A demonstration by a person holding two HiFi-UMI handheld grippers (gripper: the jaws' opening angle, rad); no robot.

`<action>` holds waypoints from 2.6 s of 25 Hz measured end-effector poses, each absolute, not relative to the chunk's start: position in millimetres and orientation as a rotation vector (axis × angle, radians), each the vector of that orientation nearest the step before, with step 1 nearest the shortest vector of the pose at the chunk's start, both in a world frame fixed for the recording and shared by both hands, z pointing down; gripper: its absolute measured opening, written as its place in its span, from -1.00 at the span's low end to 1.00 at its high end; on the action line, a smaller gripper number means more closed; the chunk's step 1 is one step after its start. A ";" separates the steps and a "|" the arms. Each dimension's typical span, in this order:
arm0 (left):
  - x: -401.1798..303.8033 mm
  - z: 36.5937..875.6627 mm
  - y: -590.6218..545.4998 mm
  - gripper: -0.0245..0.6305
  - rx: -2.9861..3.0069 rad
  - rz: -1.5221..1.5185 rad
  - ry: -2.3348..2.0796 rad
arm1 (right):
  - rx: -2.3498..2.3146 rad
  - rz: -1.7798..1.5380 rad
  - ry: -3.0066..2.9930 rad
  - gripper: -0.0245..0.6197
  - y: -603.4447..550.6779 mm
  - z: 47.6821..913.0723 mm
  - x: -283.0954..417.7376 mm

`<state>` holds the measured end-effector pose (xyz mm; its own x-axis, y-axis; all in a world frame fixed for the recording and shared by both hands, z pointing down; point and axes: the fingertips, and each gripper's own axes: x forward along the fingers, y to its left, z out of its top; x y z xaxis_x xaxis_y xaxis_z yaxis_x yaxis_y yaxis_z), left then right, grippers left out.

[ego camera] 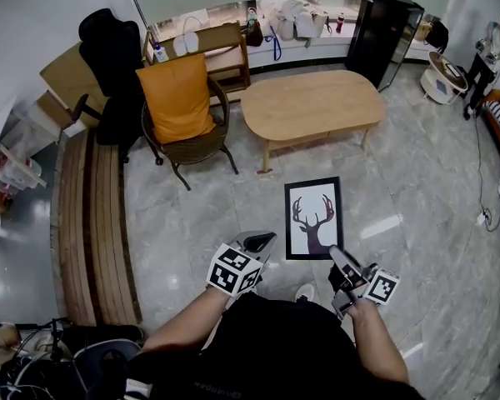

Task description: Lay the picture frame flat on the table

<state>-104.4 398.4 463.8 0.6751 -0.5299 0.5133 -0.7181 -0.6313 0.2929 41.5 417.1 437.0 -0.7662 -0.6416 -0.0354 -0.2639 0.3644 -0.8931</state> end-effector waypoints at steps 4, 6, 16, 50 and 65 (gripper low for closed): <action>-126.5 471.9 398.1 -0.93 2.385 0.542 -0.955 | -0.826 -1.392 2.240 -0.75 414.8 445.1 25.4; -137.0 479.3 398.7 -0.93 2.355 0.559 -0.940 | -0.820 -1.394 2.241 -0.75 414.6 445.1 14.8; -173.4 498.8 392.3 -0.93 2.352 0.612 -0.853 | -0.879 -1.412 2.172 -0.75 406.9 454.4 -24.7; 25.6 504.0 145.8 -0.93 2.430 0.813 -0.797 | -0.869 -1.400 2.114 -0.75 157.5 475.0 172.8; 72.9 505.2 -69.0 -0.93 2.465 0.715 -0.717 | -1.004 -1.396 2.146 -0.75 -27.4 469.1 203.8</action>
